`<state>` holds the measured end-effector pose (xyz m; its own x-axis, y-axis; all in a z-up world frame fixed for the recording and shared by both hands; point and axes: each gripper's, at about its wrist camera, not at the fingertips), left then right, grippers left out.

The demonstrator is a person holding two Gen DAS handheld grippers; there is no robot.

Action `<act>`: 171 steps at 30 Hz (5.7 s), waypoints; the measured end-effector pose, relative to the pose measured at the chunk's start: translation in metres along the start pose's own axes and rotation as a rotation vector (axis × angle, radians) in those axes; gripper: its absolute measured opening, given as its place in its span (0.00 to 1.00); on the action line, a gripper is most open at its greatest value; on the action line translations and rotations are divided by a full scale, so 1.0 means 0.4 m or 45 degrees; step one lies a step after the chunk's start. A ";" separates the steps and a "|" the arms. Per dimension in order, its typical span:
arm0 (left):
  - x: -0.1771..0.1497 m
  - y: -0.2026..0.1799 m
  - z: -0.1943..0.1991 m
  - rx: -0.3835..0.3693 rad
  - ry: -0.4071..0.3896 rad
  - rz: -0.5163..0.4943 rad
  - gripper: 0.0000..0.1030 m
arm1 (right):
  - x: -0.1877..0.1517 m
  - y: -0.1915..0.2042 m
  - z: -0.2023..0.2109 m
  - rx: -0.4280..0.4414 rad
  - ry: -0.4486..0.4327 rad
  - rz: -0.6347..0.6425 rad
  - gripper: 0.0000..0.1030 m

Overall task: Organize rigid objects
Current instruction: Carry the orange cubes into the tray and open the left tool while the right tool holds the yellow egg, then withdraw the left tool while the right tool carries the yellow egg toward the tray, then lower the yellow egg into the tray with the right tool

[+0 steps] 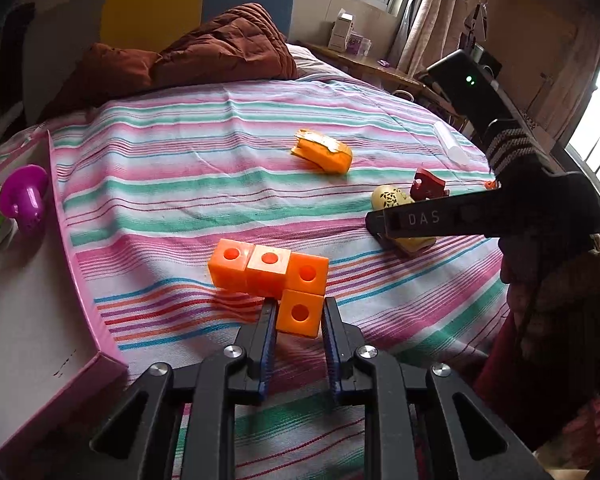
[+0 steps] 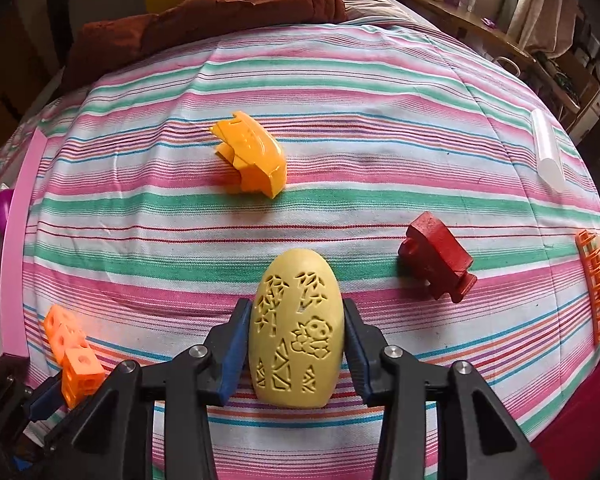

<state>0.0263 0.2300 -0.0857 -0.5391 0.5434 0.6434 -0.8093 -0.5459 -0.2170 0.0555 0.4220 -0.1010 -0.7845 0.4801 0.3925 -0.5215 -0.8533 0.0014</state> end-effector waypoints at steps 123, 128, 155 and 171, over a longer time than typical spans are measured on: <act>-0.189 0.420 0.405 0.747 -0.173 0.562 0.36 | -0.019 0.311 0.071 0.404 -0.149 0.257 0.42; -0.187 0.419 0.403 0.740 -0.172 0.561 0.36 | -0.010 0.378 0.157 0.545 -0.251 0.351 0.42; -0.195 0.426 0.396 0.728 -0.162 0.565 0.36 | -0.070 0.678 0.053 0.397 -0.167 0.793 0.42; -0.191 0.404 0.408 0.736 -0.172 0.549 0.36 | -0.064 0.621 0.121 0.539 -0.204 0.645 0.46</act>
<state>-0.0253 -0.0036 -0.0501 -0.7183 0.1413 0.6812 -0.2591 -0.9631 -0.0735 -0.0377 0.1880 -0.0663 -0.8208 -0.0086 0.5711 0.0996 -0.9867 0.1283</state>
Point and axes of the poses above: each gripper's, at about its wrist camera, not at the fingertips, and z roughly against the way its jaws point, y to its left, x to its top, and after that the axes turned 2 degrees about -y, right-handed
